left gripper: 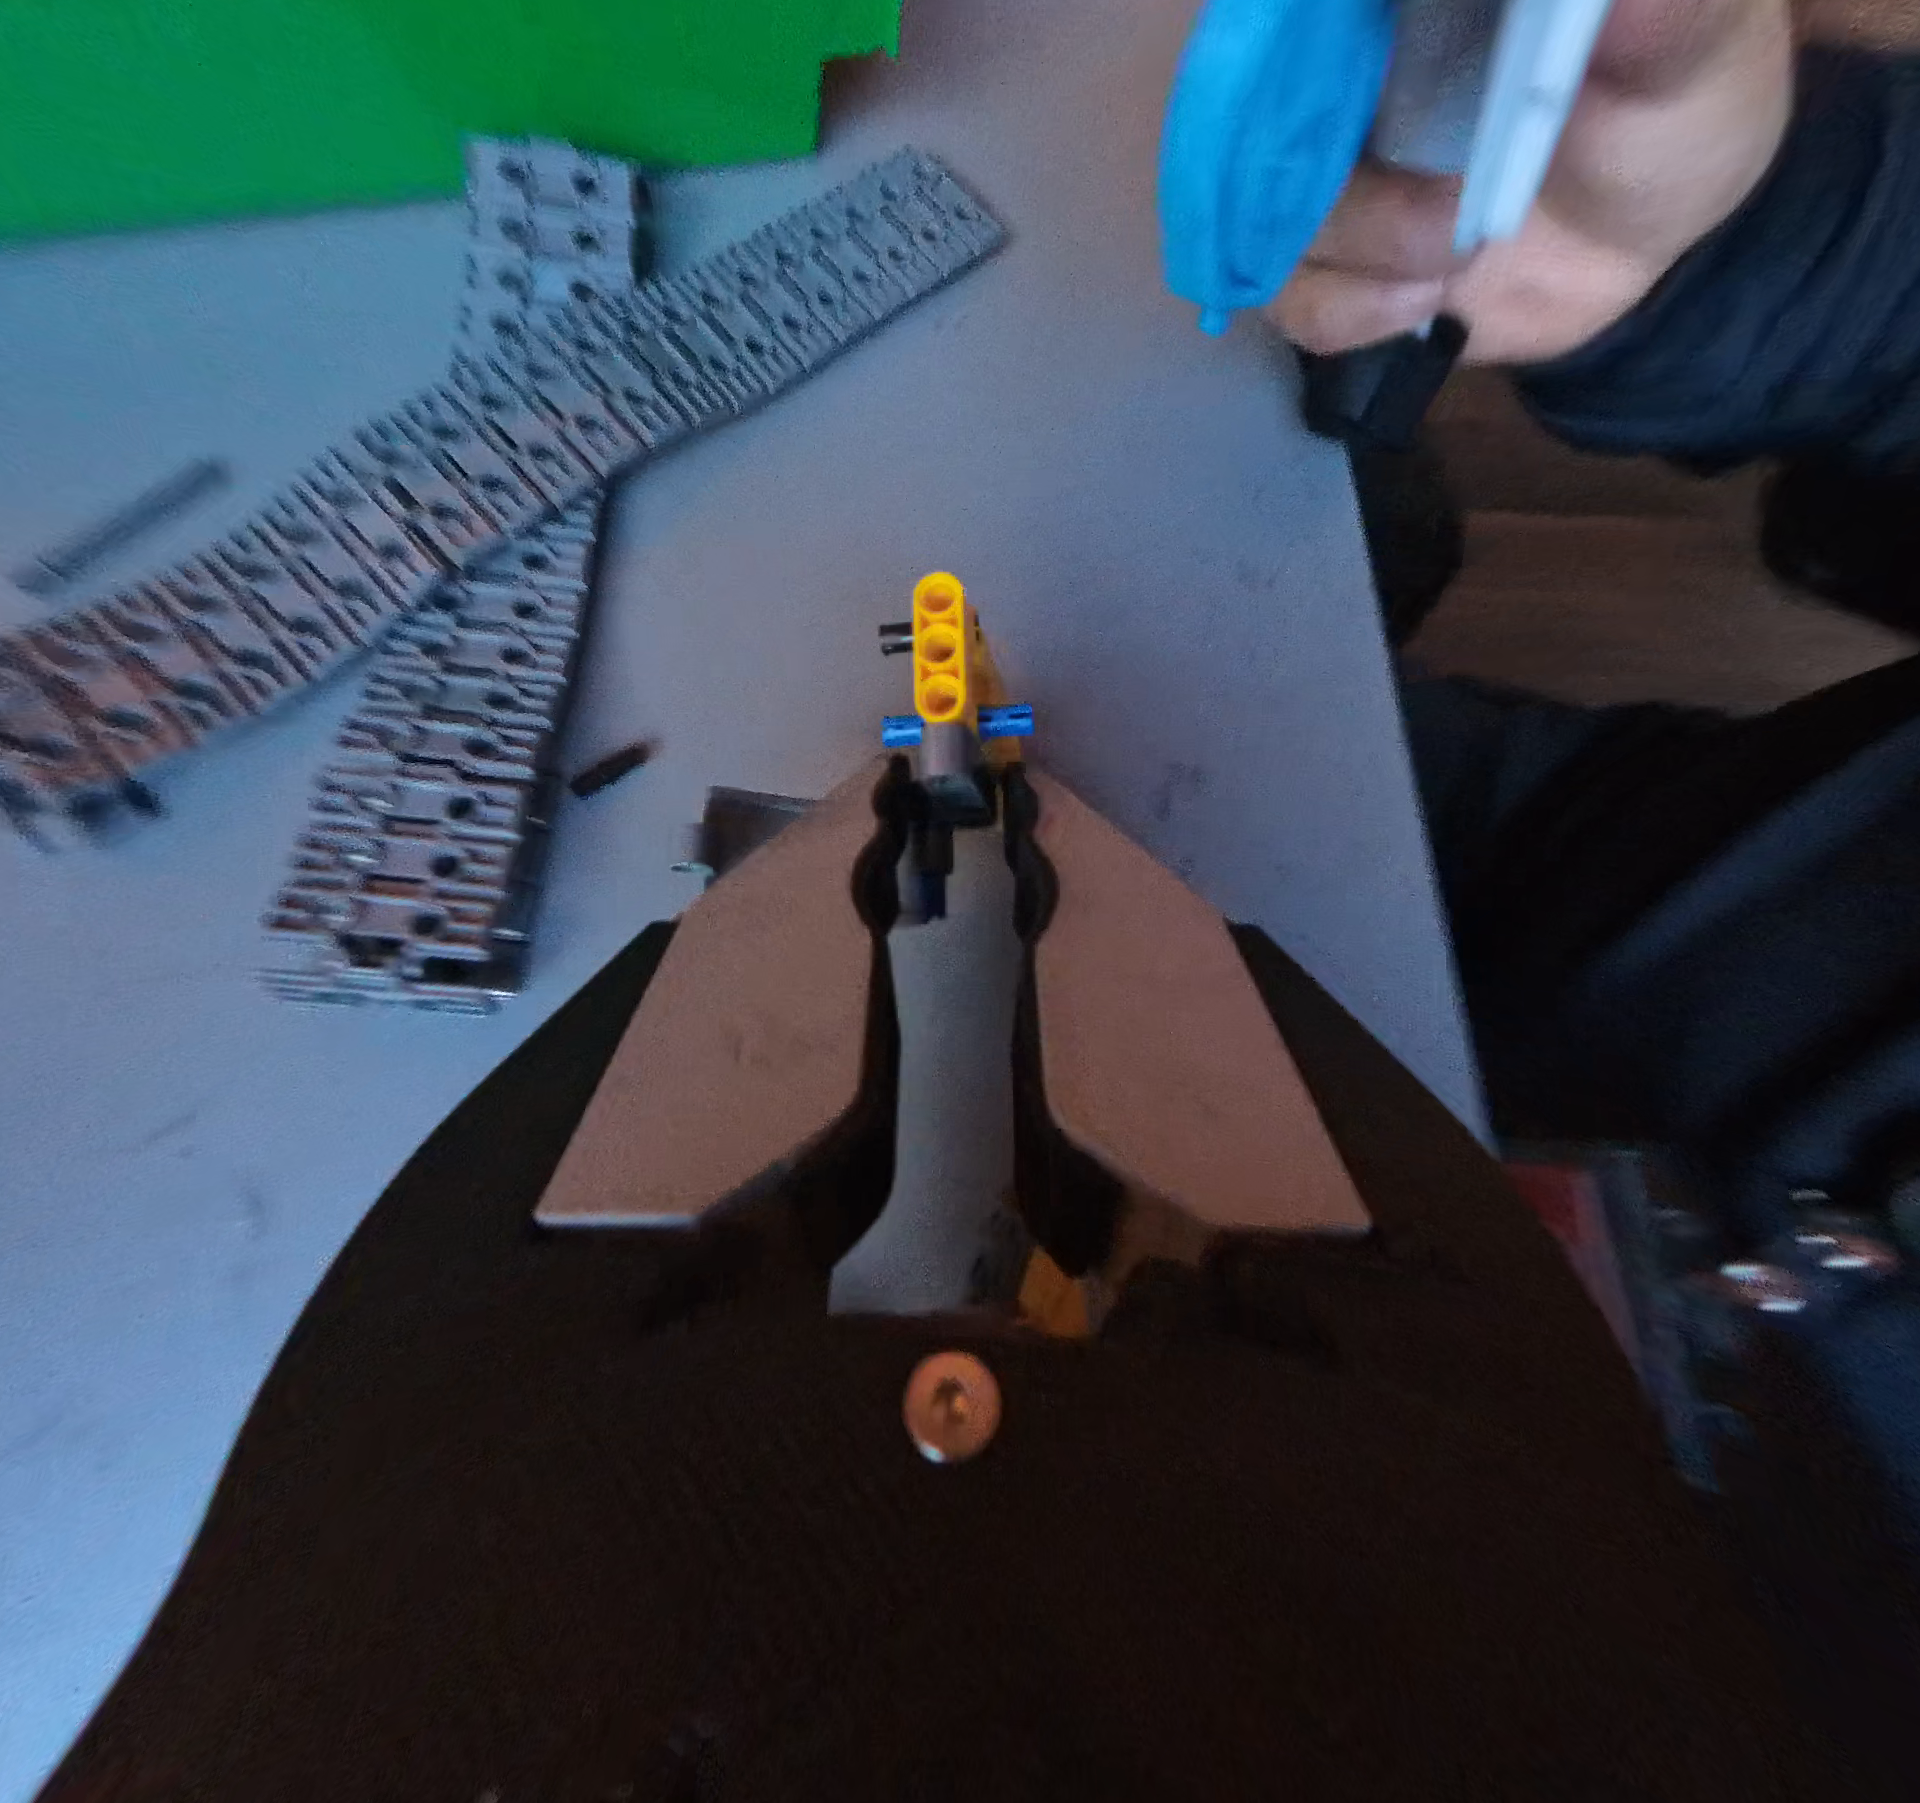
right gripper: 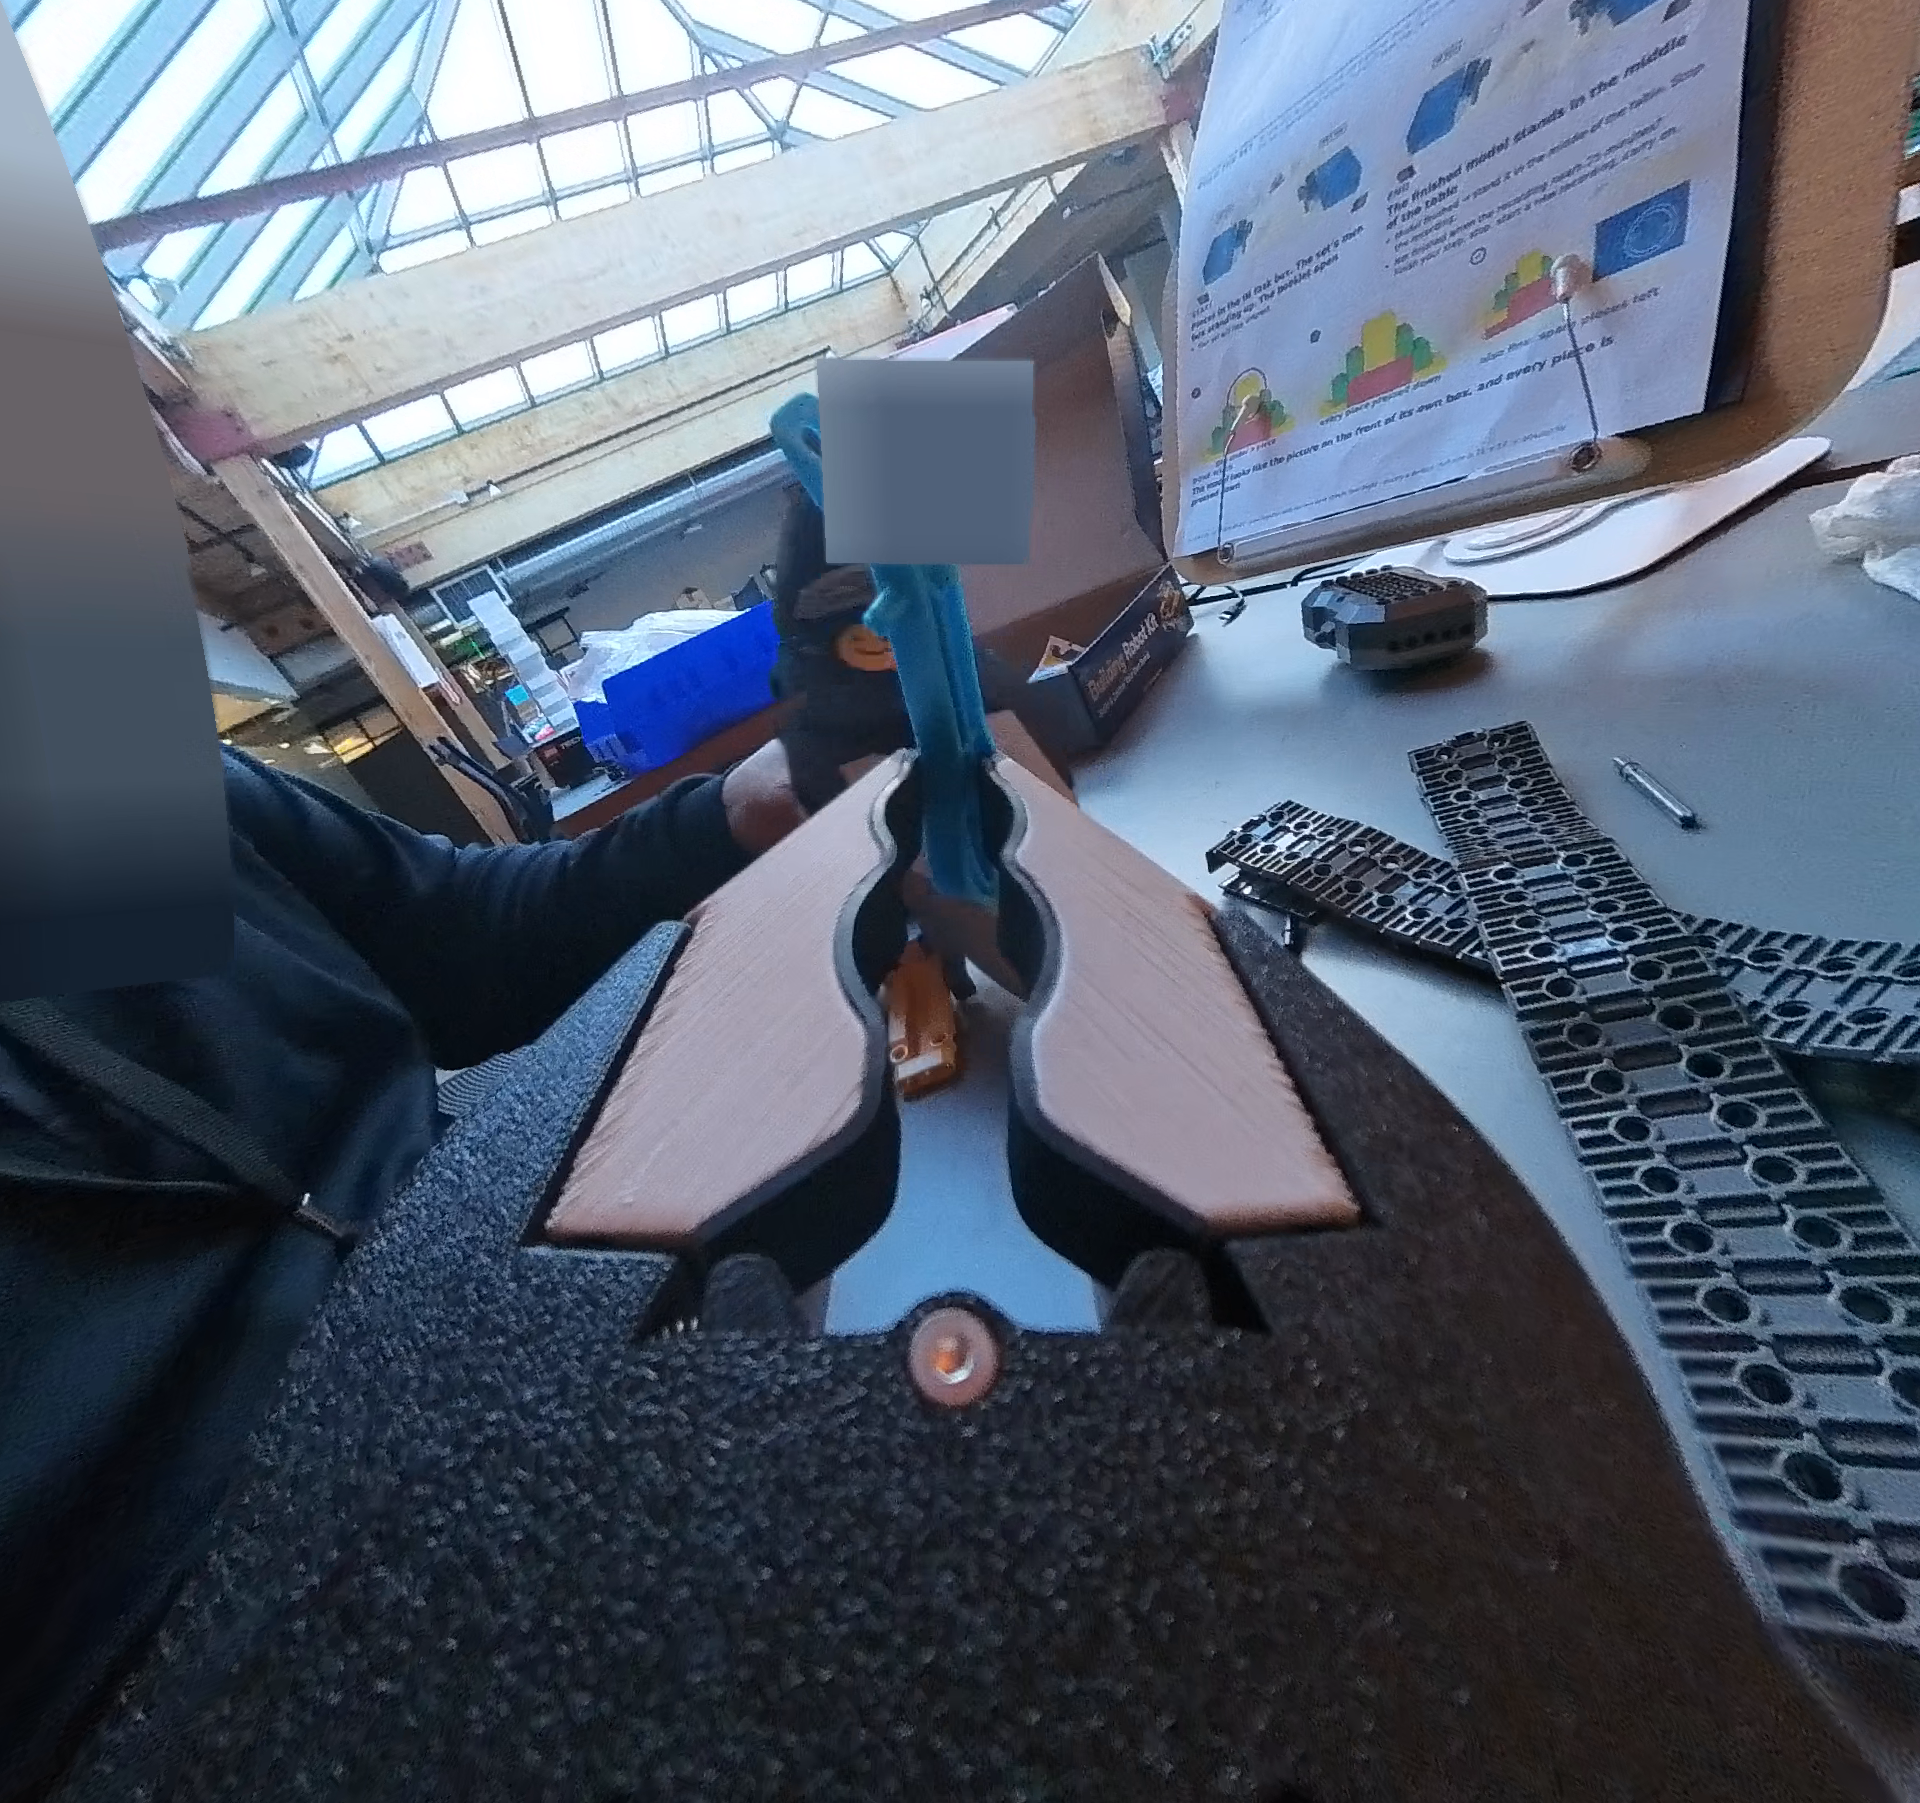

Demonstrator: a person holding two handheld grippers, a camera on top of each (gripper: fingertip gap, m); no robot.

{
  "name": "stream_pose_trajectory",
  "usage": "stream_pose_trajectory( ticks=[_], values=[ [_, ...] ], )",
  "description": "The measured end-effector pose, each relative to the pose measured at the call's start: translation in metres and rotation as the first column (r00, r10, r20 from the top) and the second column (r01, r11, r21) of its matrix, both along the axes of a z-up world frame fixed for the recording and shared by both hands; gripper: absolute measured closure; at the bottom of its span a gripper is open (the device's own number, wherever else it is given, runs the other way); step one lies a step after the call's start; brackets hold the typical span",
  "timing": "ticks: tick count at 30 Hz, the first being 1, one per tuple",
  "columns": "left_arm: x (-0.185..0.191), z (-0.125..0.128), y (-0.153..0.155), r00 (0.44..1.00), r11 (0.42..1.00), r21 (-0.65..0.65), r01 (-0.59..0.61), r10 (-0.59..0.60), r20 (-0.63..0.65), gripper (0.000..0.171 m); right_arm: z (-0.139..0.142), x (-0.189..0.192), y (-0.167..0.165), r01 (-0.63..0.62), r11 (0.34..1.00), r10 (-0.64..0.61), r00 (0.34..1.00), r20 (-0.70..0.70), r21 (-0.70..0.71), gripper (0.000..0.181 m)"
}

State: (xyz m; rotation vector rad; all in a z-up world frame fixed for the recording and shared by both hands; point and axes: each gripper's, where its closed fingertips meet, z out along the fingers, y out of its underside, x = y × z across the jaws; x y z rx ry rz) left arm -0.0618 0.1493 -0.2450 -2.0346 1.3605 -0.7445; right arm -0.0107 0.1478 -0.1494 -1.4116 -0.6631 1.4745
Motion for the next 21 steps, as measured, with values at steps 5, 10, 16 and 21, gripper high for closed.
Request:
stream_pose_trajectory(
  ticks=[5, 10, 16, 21],
  values=[
    [-0.003, 0.023, -0.004, 0.989, 0.811, 0.572, 0.123, -0.051, -0.141, 0.156, -0.002, -0.001, -0.003, -0.037, 0.998, 0.037, 0.999, -0.006, -0.045, 0.175],
    [-0.003, 0.001, -0.010, 0.975, 0.841, 0.522, 0.141, -0.028, -0.219, 0.157, -0.012, -0.010, -0.004, -0.058, 0.991, 0.061, 0.998, 0.029, -0.119, 0.176],
    [0.010, 0.021, -0.046, 0.983, 0.906, -0.394, 0.156, -0.102, 0.154, 0.157, -0.006, -0.013, -0.007, -0.045, 0.997, 0.050, 0.994, 0.094, -0.055, 0.176],
    [-0.005, -0.003, -0.044, 0.985, 0.760, -0.629, 0.166, -0.153, 0.074, 0.156, -0.027, -0.022, -0.004, -0.020, 0.997, 0.036, 0.977, 0.212, -0.077, 0.176]
  ],
)
